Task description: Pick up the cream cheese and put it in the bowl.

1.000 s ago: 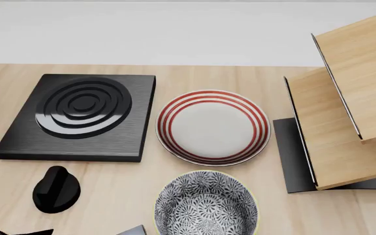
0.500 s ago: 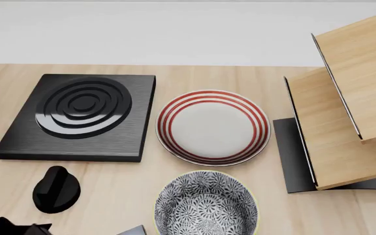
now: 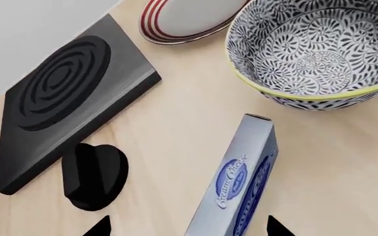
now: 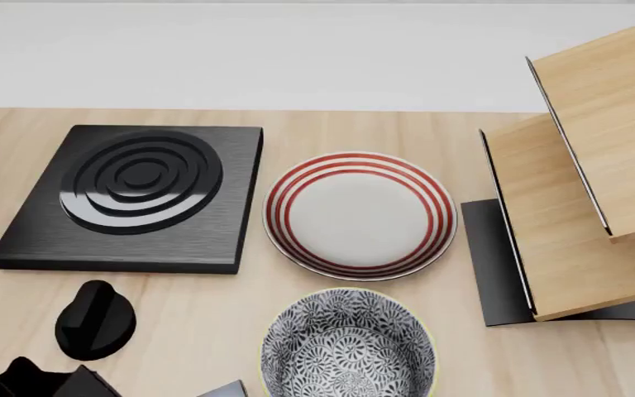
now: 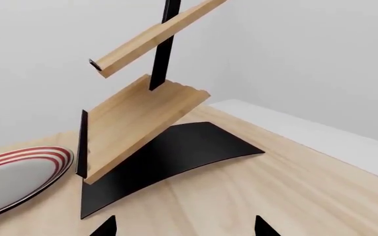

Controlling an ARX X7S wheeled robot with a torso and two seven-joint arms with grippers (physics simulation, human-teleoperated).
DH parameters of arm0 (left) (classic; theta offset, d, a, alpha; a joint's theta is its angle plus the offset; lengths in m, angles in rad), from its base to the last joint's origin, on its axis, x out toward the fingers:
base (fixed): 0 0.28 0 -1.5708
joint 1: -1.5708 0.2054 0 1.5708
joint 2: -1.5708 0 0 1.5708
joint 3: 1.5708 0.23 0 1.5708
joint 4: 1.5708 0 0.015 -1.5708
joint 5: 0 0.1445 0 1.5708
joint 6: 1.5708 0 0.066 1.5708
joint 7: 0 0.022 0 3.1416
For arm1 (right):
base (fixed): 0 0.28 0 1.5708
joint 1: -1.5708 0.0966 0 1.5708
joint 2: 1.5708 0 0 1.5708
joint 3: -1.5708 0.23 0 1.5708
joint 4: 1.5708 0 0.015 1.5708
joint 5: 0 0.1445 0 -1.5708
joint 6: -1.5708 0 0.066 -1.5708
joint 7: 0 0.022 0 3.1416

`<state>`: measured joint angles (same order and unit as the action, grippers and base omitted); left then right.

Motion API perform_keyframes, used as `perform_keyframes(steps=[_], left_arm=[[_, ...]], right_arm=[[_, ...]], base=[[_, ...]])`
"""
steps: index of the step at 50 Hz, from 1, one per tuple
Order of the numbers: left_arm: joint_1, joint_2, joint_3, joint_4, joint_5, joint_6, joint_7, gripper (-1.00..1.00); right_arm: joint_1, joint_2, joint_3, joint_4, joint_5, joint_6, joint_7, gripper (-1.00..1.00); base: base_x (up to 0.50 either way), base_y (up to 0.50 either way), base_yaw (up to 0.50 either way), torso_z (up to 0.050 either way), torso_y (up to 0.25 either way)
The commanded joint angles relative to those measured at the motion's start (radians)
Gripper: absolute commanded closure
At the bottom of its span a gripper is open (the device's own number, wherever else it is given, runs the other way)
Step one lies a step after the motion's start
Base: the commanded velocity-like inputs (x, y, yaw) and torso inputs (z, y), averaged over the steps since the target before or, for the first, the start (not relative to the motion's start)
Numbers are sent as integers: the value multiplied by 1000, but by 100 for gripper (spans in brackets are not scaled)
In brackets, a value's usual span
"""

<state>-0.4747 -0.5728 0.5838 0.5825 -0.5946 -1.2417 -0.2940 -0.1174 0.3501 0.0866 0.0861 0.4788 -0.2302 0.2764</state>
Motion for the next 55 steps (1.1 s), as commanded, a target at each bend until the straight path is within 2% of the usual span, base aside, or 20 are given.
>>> perform_keyframes(steps=[1,4,35,55], left_arm=[[-5,7,48,-73,35,53,16,-100],[2,7,82,-102,59,82,21,-100],[-13,37,95,-166,56,103,34,-100],[-11,47,158,-257,104,169,53,-100]], right_arm=[[1,0,-1,0,0,-4,2,-100],[3,2,-3,1,-1,2,4,-100],[2,2,-7,2,-3,-8,7,-100],[5,4,-10,4,-3,-5,12,-100]], base=[[0,0,0,0,0],[0,0,0,0,0],[0,0,0,0,0],[0,0,0,0,0]])
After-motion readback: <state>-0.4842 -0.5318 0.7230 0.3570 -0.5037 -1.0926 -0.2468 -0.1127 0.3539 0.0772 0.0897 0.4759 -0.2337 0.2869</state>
